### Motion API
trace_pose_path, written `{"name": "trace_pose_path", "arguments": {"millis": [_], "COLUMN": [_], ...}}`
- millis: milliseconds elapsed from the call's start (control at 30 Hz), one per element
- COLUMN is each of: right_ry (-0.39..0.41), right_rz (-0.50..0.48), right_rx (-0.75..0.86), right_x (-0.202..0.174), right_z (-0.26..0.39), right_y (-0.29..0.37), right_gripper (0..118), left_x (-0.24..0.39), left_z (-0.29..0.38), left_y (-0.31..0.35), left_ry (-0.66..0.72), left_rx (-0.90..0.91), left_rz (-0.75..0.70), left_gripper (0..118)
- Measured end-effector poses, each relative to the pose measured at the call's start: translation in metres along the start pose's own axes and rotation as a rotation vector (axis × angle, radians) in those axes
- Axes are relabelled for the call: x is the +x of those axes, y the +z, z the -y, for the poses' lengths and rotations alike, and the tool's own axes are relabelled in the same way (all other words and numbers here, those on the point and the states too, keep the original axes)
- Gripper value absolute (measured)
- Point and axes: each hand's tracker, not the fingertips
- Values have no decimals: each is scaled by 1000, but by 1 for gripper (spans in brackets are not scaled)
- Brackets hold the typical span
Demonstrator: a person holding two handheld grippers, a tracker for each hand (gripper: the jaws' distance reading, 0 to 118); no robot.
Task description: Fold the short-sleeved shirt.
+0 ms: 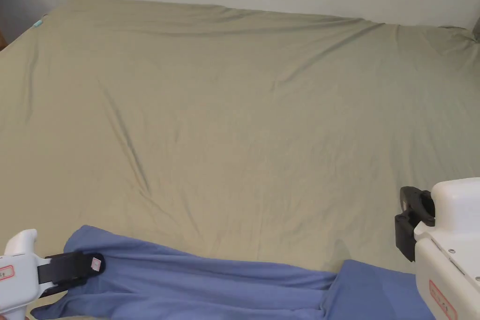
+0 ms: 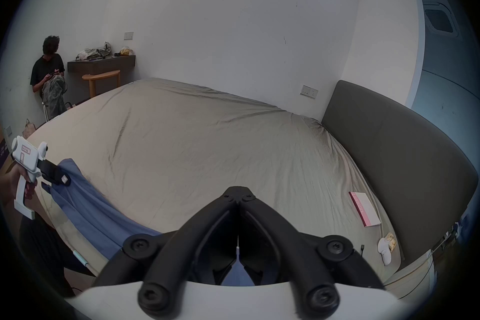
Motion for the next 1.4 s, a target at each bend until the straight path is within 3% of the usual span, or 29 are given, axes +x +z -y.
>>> {"name": "trace_pose_path", "arguments": {"millis": [300,400,567,700,900,1200,1267,1300,1333,1367,1400], "right_ry": [-5,-8,-14,-6,-22,-57,-64,-66,-69,-71,-72], "right_rz": [2,3,-3,-10,-4,19,22,22,23,23,23], "right_rx": [7,11,17,24,28,14,10,7,5,3,0], "right_x": [3,5,4,3,11,30,33,34,35,35,35], "right_z": [0,-1,-3,-2,2,13,15,16,17,17,18], "right_y": [5,7,9,15,22,22,21,19,18,17,16], "right_gripper": [2,2,2,2,2,2,2,2,2,2,2], "left_x": [-2,31,85,125,160,177,182,185,188,193,199], "left_z": [-23,-15,-7,-1,24,73,77,77,76,76,75], "left_y": [44,47,35,6,-68,-161,-164,-165,-165,-165,-161], "left_ry": [1,-99,-115,-141,-183,-234,-204,-160,-123,-97,-74], "left_rx": [102,67,43,-3,-113,-217,-209,-212,-229,-261,-274], "left_rz": [-173,-181,-153,-93,-116,-327,-309,-244,-141,-71,-9], "left_gripper": [8,8,8,8,8,8,24,45,83,103,110]}}
